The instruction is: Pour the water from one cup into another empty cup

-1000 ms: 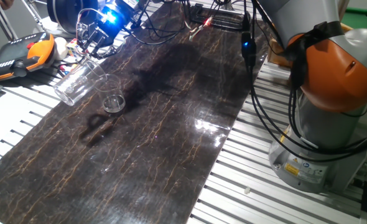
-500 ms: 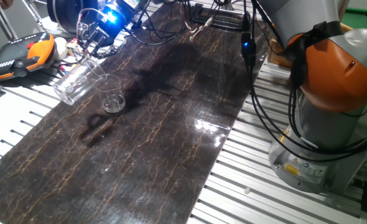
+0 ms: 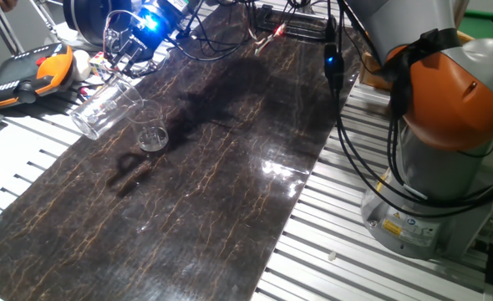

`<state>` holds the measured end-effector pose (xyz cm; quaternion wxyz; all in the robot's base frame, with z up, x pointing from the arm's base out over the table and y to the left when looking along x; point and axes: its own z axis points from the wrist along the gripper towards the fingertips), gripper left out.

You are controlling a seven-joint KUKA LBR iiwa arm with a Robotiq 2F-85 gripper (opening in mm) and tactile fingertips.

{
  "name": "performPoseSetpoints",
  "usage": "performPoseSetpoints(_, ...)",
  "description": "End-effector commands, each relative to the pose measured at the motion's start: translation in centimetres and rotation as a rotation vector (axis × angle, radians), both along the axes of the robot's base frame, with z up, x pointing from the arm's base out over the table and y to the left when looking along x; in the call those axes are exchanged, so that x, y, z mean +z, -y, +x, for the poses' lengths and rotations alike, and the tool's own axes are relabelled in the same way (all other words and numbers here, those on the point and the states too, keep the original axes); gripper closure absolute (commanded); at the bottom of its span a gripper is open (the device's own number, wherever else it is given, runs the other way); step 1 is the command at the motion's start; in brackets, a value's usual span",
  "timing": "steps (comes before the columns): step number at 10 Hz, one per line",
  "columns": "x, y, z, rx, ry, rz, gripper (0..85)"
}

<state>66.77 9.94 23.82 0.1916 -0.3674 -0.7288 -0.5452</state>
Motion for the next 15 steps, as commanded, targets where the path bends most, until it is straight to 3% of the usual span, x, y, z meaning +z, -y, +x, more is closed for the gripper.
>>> performPoseSetpoints(1, 0.05, 0.01, -0.01, 0.002, 0.003, 0.001, 84.3)
performPoseSetpoints(7, 0.22, -0.12, -0.11, 0.0, 0.021, 0.025, 84.3)
performPoseSetpoints(15, 0.32, -0.18, -0.19, 0.022, 0.078, 0.028, 84.3)
